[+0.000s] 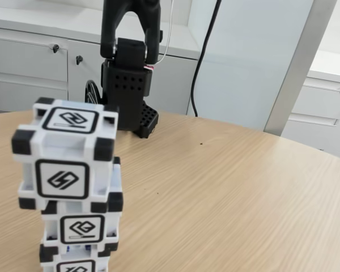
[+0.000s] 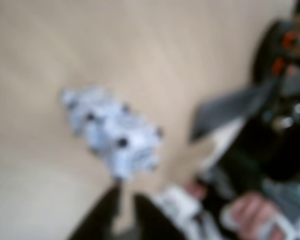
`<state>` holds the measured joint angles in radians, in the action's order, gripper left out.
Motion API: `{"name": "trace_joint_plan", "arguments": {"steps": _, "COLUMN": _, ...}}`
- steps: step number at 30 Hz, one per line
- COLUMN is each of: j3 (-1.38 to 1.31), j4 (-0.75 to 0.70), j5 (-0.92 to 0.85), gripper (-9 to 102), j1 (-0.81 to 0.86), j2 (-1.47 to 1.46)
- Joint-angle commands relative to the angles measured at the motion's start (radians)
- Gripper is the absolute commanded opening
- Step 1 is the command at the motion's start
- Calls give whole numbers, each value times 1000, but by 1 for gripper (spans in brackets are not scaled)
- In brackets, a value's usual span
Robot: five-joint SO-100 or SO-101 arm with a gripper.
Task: Stack cubes from left to right.
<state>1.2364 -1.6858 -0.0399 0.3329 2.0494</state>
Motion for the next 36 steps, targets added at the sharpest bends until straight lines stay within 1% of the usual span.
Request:
{"name": "trace_joint_plan", "arguments": {"steps": 1, "j3": -31, "j4": 11, "j5": -14, "gripper": 0, "j1": -41, "j2": 20}}
{"name": "trace_joint_plan", "arguments": {"steps": 6, "j3": -34, "j4": 12, "j5": -9, "gripper": 0, "j1": -64, "j2": 37}}
{"name": "trace_joint_plan", "arguments": {"steps": 14, "j3": -28, "j4": 12, "j5": 2, "gripper": 0, "j1": -64, "j2": 227}}
{"name": "trace_joint_plan", "arguments": {"steps": 27, "j3": -21, "j4": -2, "j5": 18, "gripper": 0, "j1": -63, "j2": 397}}
{"name": "trace_joint_plan", "arguments": {"steps": 31, "j3": 49, "j4": 5, "j5": 9, "gripper": 0, "j1": -63, "j2": 503}}
{"name": "trace_joint_plan", "arguments": {"steps": 36, "j3": 233, "j4": 12, "j5": -44, "gripper": 0, "j1": -64, "j2": 641}}
